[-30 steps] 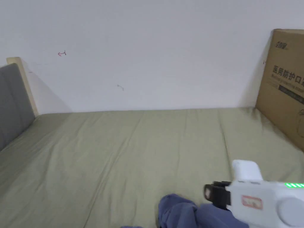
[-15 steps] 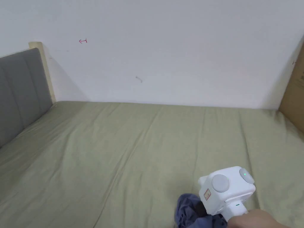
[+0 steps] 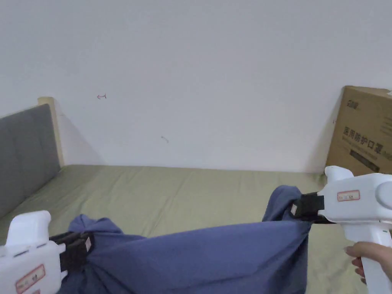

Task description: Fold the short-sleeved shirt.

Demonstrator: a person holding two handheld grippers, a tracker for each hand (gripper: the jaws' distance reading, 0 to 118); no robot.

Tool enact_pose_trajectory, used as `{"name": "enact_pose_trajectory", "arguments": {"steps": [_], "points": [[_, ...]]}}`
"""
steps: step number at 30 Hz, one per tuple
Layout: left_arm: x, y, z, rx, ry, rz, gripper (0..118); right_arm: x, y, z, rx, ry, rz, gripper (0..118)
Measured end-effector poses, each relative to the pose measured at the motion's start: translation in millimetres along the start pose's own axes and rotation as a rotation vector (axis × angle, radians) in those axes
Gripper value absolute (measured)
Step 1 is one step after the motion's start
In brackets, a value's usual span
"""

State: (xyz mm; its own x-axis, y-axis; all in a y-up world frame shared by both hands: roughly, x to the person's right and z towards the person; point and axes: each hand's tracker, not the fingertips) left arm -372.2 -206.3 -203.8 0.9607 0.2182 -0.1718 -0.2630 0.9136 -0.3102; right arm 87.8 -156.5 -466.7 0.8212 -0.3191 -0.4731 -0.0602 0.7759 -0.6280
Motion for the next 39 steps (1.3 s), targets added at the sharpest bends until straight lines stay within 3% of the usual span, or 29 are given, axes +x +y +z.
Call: {"name": "enact_pose_trajectory", "arguments": {"steps": [9,17,23,26,29,32,34,35,37,39], "points": [[38,103,-33,0.075,0.007,-0.07,7,-19,66,53,0.145,-0.039,-0.019,9],[54,142,-117,0.147,0.141,-0.076,7,-15,128,-5,0.225,-0.111,-0.011,9],[52,128,-158,0.234,0.238,-0.056,8,9,125,-70,0.274,-0.086,-0.074,9],[48,90,-174,0.21,0.276,-0.045,7,26,86,-105,0.279,-0.081,-0.131,9],[37,15,-200,0.05,0.311,-0.022,8,54,7,-143,0.214,-0.14,-0.199,9],[30,-80,-216,-0.278,0.27,0.051,7,97,-96,-176,-0.003,-0.275,-0.321,9],[27,-136,-214,-0.455,0.255,0.084,7,118,-161,-180,-0.192,-0.355,-0.361,9],[25,-155,-207,-0.518,0.254,0.121,7,126,-187,-175,-0.26,-0.359,-0.378,9],[18,-178,-182,-0.583,0.193,0.228,8,137,-224,-147,-0.232,-0.263,-0.434,9],[15,-183,-164,-0.631,0.157,0.203,7,142,-241,-115,-0.187,-0.198,-0.467,9]]}}
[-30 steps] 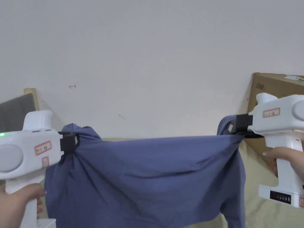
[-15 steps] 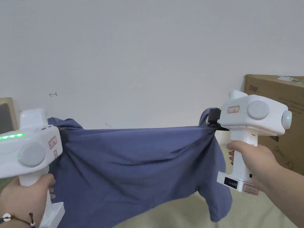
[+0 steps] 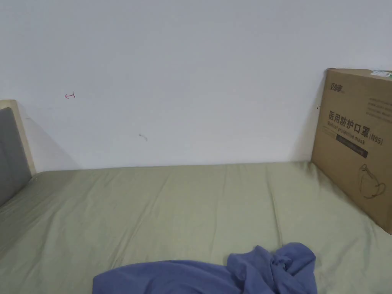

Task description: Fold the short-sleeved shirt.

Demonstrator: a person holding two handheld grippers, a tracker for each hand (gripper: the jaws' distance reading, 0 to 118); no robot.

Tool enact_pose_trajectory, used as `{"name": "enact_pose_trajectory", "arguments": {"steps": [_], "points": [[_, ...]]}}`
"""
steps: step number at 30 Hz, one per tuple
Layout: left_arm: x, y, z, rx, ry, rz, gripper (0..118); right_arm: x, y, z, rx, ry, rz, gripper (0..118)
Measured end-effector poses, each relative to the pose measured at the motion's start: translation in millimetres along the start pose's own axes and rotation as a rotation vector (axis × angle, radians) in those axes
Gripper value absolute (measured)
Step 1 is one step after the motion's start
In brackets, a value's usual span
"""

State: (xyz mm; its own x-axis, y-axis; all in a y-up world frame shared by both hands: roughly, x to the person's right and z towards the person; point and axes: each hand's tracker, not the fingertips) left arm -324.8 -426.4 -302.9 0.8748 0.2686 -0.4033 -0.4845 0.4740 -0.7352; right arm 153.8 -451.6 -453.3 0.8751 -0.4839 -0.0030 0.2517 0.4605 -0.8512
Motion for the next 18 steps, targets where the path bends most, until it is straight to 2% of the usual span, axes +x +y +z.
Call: {"name": "enact_pose_trajectory", "arguments": {"steps": [3,7,9,11,13,14,15,17,18], "points": [[-14,-11,23,-0.088,-0.015,-0.066,8,12,-16,36,-0.05,-0.021,0.006,9],[-13,-33,62,-0.171,-0.045,-0.067,8,15,-36,71,-0.143,-0.058,0.114,9],[-15,-43,71,-0.213,-0.051,-0.08,8,15,-47,83,-0.175,-0.102,0.137,9],[-14,-55,78,-0.212,-0.054,-0.085,8,18,-56,90,-0.198,-0.105,0.104,9],[-19,-61,85,-0.2,-0.07,-0.074,18,22,-61,98,-0.196,-0.102,0.025,10],[-21,-64,90,-0.188,-0.07,-0.06,33,24,-62,103,-0.182,-0.083,-0.003,16],[-24,-66,95,-0.161,-0.067,-0.035,50,25,-63,110,-0.171,-0.079,-0.014,32],[-29,-69,107,-0.111,-0.101,0.003,97,22,-63,121,-0.158,-0.145,0.018,103],[-31,-69,114,-0.075,-0.117,0.017,98,21,-63,128,-0.146,-0.153,0.036,106]]}}
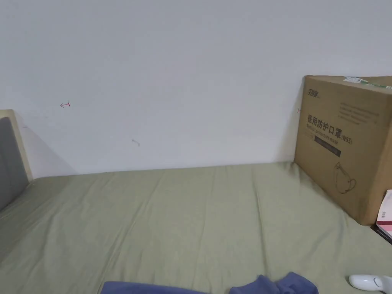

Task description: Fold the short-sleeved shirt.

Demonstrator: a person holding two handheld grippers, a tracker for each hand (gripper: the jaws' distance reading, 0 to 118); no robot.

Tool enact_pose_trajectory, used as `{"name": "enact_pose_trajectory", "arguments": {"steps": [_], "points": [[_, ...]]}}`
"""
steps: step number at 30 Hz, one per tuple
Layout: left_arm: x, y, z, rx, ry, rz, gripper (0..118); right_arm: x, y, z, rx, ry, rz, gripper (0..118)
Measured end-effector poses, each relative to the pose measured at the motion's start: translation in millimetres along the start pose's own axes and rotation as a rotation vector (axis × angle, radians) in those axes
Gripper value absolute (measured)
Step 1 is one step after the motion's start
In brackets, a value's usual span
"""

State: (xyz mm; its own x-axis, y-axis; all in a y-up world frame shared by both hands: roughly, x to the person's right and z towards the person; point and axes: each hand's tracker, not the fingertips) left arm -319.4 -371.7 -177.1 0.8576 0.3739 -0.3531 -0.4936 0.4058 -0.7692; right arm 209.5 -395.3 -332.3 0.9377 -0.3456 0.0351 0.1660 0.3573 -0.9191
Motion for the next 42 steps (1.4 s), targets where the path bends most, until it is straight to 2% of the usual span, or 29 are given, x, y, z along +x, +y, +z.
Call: {"name": "enact_pose_trajectory", "arguments": {"steps": [3,5,7,9,10,11,12,13,14,15,17,20,22,25,28,29,31,32,36,38,40,41,42], "points": [[7,0,30,0.138,-0.06,-0.027,98,-3,3,31,0.097,0.015,0.068,106],[19,-1,53,0.309,-0.021,-0.113,98,-12,2,58,0.241,0.015,0.098,106],[33,-4,74,0.47,0.041,-0.189,97,-23,-1,84,0.397,0.061,0.121,102],[44,-12,91,0.638,0.058,-0.229,85,-34,-11,111,0.571,0.183,0.154,79],[48,-17,98,0.711,0.03,-0.235,69,-40,-15,117,0.622,0.238,0.172,57],[51,-21,104,0.775,0.005,-0.24,38,-47,-18,123,0.666,0.276,0.187,17],[54,-21,106,0.817,-0.017,-0.238,9,-54,-20,126,0.695,0.278,0.199,4],[58,-20,106,0.81,-0.017,-0.231,1,-60,-19,123,0.709,0.264,0.202,4],[63,-18,105,0.807,-0.001,-0.229,0,-65,-21,122,0.721,0.236,0.197,4],[68,-18,102,0.818,0.035,-0.231,0,-68,-19,120,0.71,0.253,0.19,4],[68,-2,95,0.792,0.014,-0.25,0,-71,-9,111,0.675,0.35,0.174,1],[67,49,79,0.704,0.036,-0.292,0,-79,1,101,0.654,0.316,0.17,1],[58,103,55,0.532,0.021,-0.304,0,-79,9,93,0.632,0.342,0.165,1],[38,184,-2,0.19,-0.01,-0.243,0,-83,19,80,0.604,0.342,0.186,1],[21,228,-62,0.045,0.043,-0.228,0,-84,31,62,0.572,0.342,0.207,1],[17,237,-80,0.02,0.063,-0.232,19,-84,34,56,0.56,0.342,0.205,1],[11,248,-111,0.018,0.093,-0.225,84,-83,40,44,0.53,0.338,0.194,1],[6,249,-126,-0.004,0.086,-0.213,101,-82,43,39,0.518,0.332,0.182,1],[-7,254,-180,-0.067,0.116,-0.199,100,-70,49,20,0.443,0.386,0.091,1],[-12,249,-204,-0.089,0.166,-0.232,103,-66,50,14,0.436,0.359,0.106,1],[-14,239,-217,-0.08,0.145,-0.255,116,-63,51,7,0.418,0.329,0.138,1],[-9,233,-217,-0.049,0.118,-0.273,116,-64,49,6,0.418,0.312,0.147,1],[-3,227,-219,-0.027,0.163,-0.306,116,-63,48,4,0.416,0.305,0.148,1]]}}
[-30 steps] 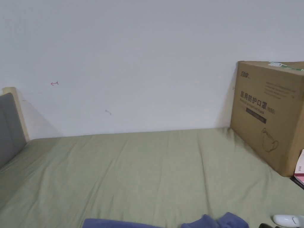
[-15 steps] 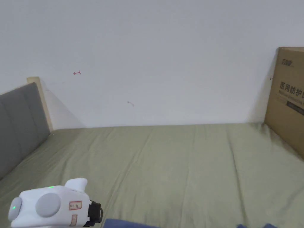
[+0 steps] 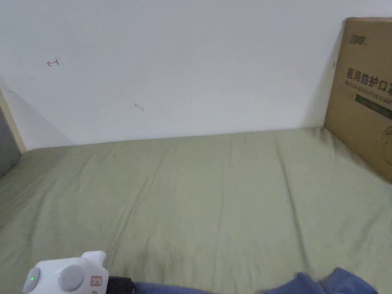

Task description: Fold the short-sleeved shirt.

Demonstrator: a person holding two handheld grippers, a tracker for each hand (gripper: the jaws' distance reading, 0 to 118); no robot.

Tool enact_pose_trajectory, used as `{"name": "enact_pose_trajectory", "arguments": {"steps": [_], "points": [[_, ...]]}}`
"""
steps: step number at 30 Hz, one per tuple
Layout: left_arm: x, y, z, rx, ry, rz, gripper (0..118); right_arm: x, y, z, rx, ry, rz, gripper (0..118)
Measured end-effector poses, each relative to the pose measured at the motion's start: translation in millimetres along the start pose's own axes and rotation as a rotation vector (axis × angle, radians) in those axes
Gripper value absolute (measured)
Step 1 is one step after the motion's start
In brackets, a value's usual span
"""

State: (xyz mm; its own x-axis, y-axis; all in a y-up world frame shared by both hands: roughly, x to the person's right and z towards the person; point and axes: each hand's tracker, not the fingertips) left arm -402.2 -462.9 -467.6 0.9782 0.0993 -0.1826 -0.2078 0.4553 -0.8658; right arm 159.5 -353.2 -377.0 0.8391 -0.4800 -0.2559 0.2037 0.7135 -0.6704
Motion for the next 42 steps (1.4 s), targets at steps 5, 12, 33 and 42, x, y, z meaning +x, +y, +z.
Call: {"name": "enact_pose_trajectory", "arguments": {"steps": [5,12,33,42], "points": [[21,-14,25,0.102,0.056,-0.098,94,14,1,-5,-0.01,-0.008,-0.04,1],[26,-26,78,0.151,0.033,-0.18,2,51,59,-32,-0.012,-0.037,-0.053,1],[14,-44,178,0.242,-0.035,-0.053,2,49,114,-128,-0.425,-0.254,0.199,0],[17,-43,321,0.595,-0.034,-0.031,2,15,198,30,-0.011,-0.177,0.082,0]]}}
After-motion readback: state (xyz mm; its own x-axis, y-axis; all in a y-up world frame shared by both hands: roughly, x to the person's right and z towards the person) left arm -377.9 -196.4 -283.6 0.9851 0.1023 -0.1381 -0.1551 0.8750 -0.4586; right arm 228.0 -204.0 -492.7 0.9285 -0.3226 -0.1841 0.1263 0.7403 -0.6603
